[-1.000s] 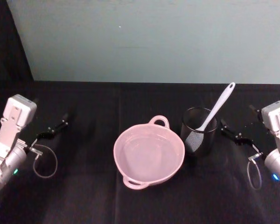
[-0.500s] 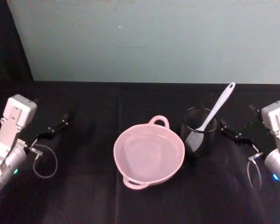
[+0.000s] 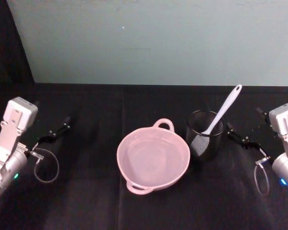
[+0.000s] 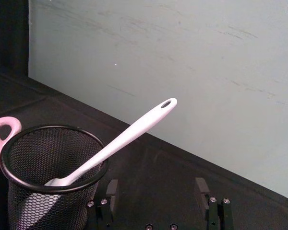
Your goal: Use the one hand to pick up the spoon and stir the clear water in the bowl.
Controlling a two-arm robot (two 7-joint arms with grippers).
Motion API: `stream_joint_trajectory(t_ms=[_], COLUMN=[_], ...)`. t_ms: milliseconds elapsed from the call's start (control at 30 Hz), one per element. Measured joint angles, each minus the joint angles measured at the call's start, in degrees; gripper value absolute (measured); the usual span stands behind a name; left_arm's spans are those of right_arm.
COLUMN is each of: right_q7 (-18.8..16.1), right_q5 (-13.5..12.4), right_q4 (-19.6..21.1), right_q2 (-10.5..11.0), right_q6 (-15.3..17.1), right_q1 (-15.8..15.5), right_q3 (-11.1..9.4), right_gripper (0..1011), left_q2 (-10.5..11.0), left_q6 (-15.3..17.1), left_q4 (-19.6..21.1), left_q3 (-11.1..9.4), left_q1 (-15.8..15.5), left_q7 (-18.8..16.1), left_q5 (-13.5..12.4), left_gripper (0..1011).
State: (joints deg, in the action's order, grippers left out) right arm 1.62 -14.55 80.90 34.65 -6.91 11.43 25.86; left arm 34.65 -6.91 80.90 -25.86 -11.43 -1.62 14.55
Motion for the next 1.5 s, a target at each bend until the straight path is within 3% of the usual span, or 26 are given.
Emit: stream_joint_trajectory(t_ms=[867,1167,1300,1467,1500], right_q7=[-0.09,-0.38,-2.18,-8.12,-10.24], right_q5=[-0.03,-2.98,-7.55,-17.28,-20.71], right_q4=[0.18,5.49,8.17,10.02,10.06], right_q2=[0.05,1.45,1.73,0.52,-0.37], right_q6=[-0.01,1.18,1.83,4.36,5.67], right_q1=[-0.2,-5.19,-7.77,-9.37,-9.33], right_q3=[-0.22,-4.48,-7.19,-10.44,-11.23], right_gripper=[1004,1004,1004,1004,1004], left_q2=[0.0,0.0,0.0,0.0,0.0], left_q6=[0.0,0.0,0.0,0.0,0.0], left_q4=[0.0,0.0,0.0,0.0,0.0], left_q3=[0.0,0.0,0.0,0.0,0.0], left_q1=[0.0,0.0,0.0,0.0,0.0], left_q7=[0.0,0.0,0.0,0.0,0.0], left_q5=[0.0,0.0,0.0,0.0,0.0], left_gripper=[1005,1005,1005,1005,1005])
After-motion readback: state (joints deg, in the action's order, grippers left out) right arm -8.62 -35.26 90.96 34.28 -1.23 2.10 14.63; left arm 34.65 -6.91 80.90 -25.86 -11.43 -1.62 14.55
